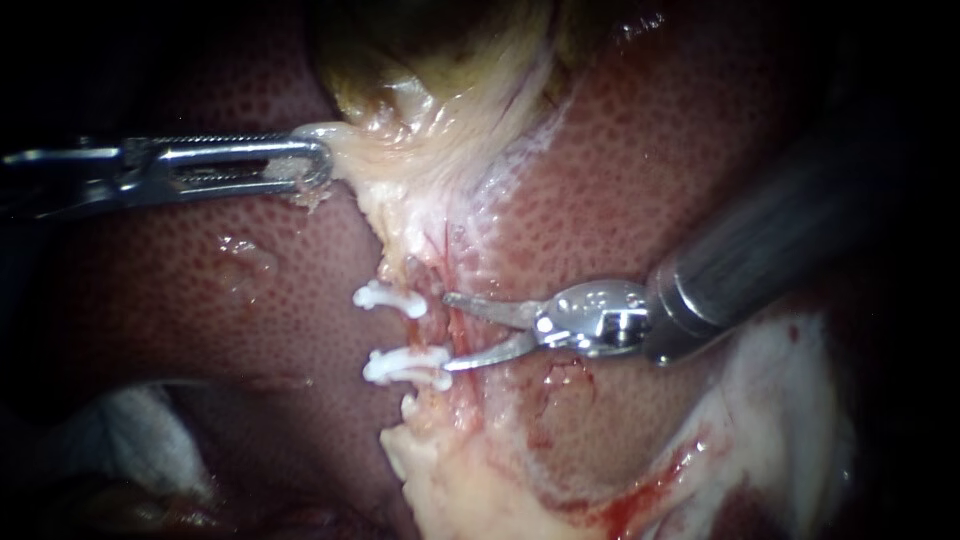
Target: Go to the cutting position left tube
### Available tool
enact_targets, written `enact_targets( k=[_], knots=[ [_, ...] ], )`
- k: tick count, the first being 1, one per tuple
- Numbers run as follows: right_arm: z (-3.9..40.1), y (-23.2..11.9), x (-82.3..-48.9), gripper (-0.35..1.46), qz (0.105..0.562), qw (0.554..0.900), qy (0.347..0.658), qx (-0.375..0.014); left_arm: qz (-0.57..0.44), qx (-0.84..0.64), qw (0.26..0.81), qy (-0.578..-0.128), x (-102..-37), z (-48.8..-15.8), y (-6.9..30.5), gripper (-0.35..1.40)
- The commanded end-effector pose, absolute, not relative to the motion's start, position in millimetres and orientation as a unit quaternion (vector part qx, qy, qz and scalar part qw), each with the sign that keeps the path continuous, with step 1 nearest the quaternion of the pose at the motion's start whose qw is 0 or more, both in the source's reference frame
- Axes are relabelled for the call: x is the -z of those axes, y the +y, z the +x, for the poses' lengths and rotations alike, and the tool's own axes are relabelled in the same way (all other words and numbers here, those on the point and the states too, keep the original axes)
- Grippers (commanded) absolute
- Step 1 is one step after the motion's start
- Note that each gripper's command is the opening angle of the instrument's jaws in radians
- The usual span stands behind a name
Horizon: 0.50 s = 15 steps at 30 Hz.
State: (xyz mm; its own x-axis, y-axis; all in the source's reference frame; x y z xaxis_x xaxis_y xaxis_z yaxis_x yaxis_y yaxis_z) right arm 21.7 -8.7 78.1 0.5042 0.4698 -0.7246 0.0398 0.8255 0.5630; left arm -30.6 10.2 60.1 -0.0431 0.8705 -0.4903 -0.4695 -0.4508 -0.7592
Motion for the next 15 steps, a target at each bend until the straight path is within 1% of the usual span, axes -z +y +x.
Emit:
enact_targets(
  k=[1, 7, 15],
  knots=[
    [22.1, -8.9, -78.4, 1.43, 0.269, 0.828, 0.475, -0.130, -0.495, -0.693, 0.483, -0.202, -60.0, -30.6, 10.2, -0.35],
    [23.2, -9.6, -79.9, 1.43, 0.287, 0.828, 0.460, -0.140, -0.495, -0.693, 0.484, -0.202, -59.9, -30.6, 10.1, -0.35],
    [23.8, -9.7, -79.9, 1.43, 0.317, 0.817, 0.462, -0.139, -0.495, -0.693, 0.484, -0.201, -60.0, -30.7, 10.1, -0.35]
  ],
)
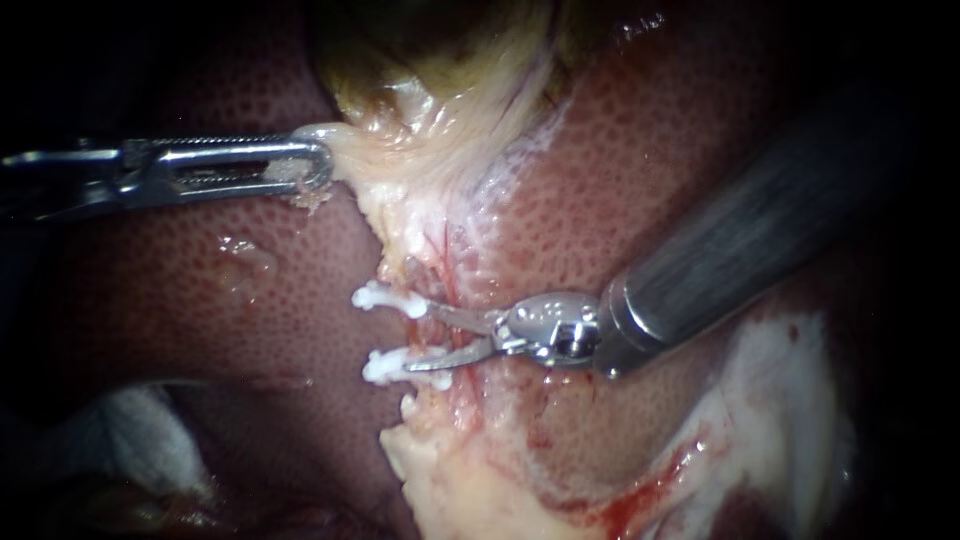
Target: Go to the cutting position left tube
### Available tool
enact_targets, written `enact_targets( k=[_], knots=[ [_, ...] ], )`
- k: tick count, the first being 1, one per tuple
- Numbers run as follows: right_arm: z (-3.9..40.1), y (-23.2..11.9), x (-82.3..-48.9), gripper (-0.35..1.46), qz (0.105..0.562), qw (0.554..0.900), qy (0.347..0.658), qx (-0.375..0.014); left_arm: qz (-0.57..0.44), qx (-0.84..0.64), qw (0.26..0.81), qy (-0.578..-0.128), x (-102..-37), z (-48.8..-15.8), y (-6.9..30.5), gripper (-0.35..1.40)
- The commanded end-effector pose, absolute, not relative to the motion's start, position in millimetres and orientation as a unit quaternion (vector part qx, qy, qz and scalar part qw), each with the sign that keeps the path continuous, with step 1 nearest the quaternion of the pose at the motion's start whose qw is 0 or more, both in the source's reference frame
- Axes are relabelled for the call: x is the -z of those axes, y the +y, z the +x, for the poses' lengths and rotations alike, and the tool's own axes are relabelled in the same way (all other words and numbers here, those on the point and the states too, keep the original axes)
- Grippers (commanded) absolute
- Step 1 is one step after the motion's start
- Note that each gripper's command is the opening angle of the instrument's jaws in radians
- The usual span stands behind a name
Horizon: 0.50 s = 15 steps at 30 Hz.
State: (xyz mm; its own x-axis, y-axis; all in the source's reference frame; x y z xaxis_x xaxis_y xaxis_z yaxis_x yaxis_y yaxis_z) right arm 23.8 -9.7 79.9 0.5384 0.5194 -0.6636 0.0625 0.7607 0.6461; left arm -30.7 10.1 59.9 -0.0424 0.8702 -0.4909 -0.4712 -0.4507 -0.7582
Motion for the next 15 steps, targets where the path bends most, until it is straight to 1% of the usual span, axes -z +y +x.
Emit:
enact_targets(
  k=[1, 15],
  knots=[
    [23.8, -9.7, -79.9, 1.43, 0.321, 0.815, 0.462, -0.141, -0.495, -0.693, 0.483, -0.203, -60.0, -30.7, 10.0, -0.35],
    [25.0, -10.7, -79.7, 1.43, 0.366, 0.797, 0.463, -0.126, -0.495, -0.693, 0.483, -0.202, -60.1, -30.9, 9.9, -0.35]
  ],
)
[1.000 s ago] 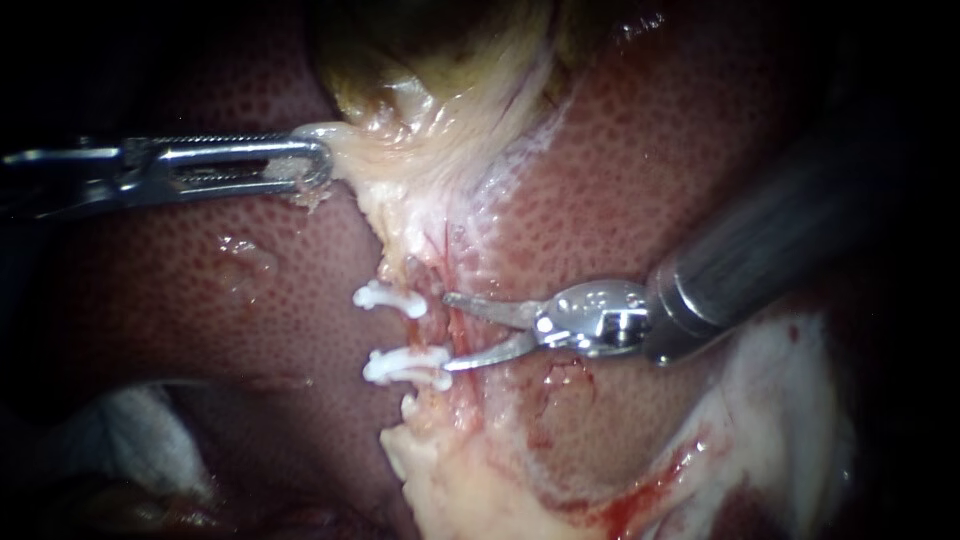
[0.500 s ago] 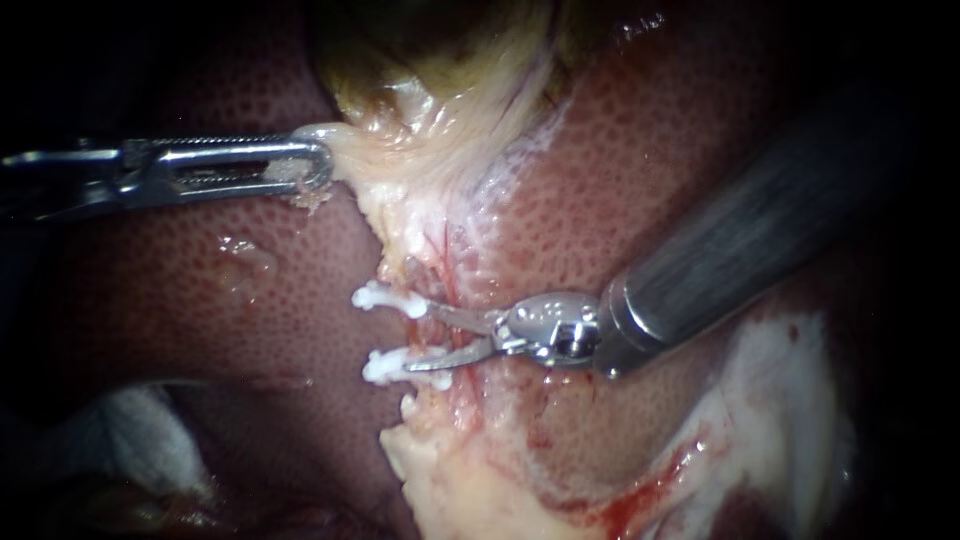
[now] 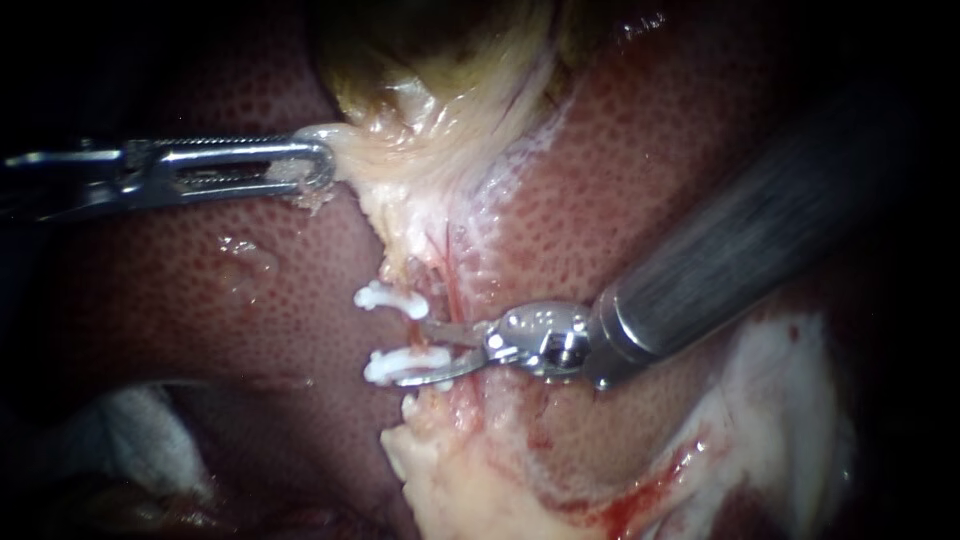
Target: Go to the cutting position left tube
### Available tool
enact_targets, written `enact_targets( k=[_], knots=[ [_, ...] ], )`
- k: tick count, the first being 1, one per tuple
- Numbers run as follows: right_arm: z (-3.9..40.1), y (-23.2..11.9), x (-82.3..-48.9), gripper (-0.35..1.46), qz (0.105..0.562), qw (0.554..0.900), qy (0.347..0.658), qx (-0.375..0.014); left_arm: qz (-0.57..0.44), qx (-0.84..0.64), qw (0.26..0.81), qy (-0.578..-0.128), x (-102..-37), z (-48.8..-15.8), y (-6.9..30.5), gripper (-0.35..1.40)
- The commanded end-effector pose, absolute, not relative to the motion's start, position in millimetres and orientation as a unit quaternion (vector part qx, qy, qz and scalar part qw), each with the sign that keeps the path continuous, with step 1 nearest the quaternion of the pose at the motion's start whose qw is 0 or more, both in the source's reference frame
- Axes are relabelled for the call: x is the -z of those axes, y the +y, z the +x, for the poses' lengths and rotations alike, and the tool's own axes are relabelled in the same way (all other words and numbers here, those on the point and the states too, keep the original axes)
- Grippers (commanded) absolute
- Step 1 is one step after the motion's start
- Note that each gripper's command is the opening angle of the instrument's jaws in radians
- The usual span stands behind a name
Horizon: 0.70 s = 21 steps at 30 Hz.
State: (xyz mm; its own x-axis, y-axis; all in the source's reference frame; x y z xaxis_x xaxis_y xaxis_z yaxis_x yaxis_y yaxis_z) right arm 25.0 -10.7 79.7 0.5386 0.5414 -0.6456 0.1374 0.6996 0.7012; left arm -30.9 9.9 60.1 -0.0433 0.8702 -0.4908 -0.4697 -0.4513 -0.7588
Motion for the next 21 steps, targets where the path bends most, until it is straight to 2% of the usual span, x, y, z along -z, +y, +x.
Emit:
enact_targets(
  k=[1, 21],
  knots=[
    [25.2, -10.7, -79.7, 1.43, 0.369, 0.796, 0.463, -0.126, -0.495, -0.693, 0.483, -0.202, -60.1, -30.9, 9.9, -0.35],
    [28.2, -10.1, -80.8, 1.38, 0.380, 0.791, 0.456, -0.150, -0.495, -0.694, 0.482, -0.203, -60.4, -31.2, 9.8, -0.35]
  ],
)
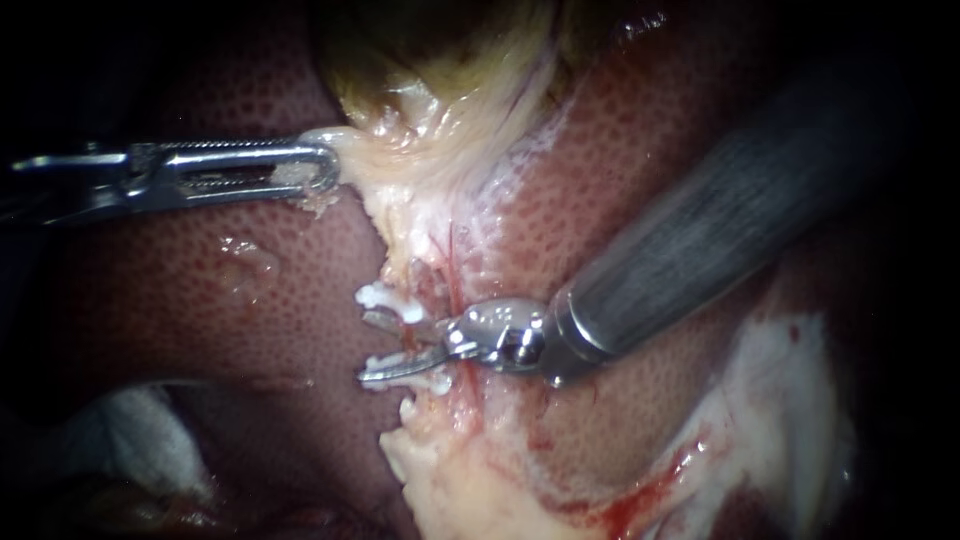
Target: Go to the cutting position left tube
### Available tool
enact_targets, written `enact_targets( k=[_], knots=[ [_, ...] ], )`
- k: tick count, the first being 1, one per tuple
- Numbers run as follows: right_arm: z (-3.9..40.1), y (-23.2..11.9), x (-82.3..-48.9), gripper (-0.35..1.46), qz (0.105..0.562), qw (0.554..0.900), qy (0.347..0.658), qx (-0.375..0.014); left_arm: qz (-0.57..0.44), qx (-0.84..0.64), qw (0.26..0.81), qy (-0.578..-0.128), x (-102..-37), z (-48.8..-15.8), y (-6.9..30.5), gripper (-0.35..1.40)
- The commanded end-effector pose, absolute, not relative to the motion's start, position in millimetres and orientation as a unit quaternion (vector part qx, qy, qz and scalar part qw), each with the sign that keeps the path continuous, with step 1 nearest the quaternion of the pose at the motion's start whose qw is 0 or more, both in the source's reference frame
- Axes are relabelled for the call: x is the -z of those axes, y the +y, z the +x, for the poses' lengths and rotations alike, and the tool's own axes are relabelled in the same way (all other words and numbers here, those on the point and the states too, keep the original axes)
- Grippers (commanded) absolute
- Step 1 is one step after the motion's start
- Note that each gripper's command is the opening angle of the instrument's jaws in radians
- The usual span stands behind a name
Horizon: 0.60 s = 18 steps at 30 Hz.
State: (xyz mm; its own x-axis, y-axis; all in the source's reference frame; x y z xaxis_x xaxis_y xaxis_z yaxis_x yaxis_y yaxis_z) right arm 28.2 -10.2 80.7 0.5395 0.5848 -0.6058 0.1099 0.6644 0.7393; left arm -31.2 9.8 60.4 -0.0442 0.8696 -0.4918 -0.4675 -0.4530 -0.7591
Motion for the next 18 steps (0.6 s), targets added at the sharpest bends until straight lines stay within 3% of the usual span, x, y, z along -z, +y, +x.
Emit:
enact_targets(
  k=[1, 18],
  knots=[
    [28.3, -10.1, -80.9, 1.38, 0.381, 0.790, 0.455, -0.153, -0.495, -0.694, 0.482, -0.203, -60.4, -31.2, 9.8, -0.35],
    [29.7, -9.9, -81.5, 1.35, 0.384, 0.785, 0.457, -0.166, -0.495, -0.694, 0.482, -0.203, -60.4, -31.3, 9.8, -0.35]
  ],
)
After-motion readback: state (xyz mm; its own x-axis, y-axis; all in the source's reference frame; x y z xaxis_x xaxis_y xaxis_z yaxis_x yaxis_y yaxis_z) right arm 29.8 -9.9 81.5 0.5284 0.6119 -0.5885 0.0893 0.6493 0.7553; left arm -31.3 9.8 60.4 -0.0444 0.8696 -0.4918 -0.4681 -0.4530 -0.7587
